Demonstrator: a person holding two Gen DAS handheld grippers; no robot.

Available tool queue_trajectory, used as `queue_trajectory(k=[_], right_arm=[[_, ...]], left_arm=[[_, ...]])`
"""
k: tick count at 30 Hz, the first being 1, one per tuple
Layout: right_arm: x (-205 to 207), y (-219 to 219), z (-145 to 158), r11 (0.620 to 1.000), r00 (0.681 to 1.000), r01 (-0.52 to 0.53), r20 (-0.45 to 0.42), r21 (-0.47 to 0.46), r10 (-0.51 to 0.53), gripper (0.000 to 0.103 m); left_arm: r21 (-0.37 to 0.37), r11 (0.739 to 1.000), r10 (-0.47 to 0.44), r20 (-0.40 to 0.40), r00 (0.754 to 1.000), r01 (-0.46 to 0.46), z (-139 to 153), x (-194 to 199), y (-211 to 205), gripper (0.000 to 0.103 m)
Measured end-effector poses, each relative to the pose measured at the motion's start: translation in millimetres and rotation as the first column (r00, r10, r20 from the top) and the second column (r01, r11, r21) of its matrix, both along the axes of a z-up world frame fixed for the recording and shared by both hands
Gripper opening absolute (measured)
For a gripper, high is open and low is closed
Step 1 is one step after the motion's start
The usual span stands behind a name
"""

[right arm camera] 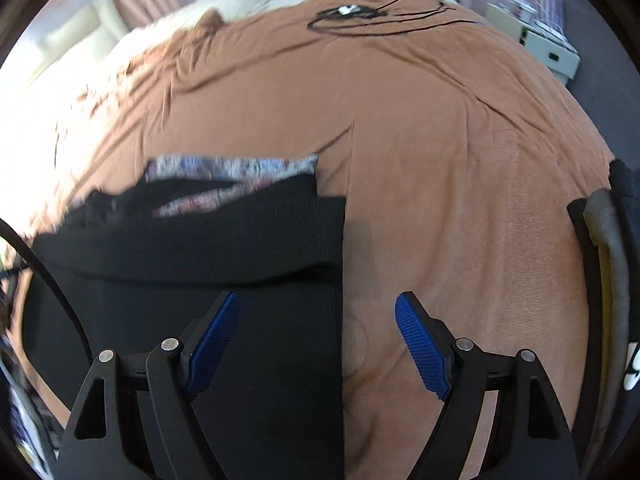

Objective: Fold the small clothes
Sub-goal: 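Grasp the folded shirt edge again with both grippers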

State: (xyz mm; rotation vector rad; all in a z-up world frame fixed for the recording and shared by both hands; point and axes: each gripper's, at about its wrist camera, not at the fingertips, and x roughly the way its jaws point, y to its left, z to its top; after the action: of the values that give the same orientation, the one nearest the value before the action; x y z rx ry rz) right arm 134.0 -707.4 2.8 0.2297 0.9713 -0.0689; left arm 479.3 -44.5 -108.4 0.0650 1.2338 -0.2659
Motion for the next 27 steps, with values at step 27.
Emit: queue_trajectory(k=[27], right_arm=[[104, 29, -36, 0.959, 1.0, 0.013, -0.023, -0.285, -0.02, 0.079]], left_arm=[[0.182, 0.983, -0.034, 0.105, 0.994, 0.014, -15, 86, -46, 0.073]])
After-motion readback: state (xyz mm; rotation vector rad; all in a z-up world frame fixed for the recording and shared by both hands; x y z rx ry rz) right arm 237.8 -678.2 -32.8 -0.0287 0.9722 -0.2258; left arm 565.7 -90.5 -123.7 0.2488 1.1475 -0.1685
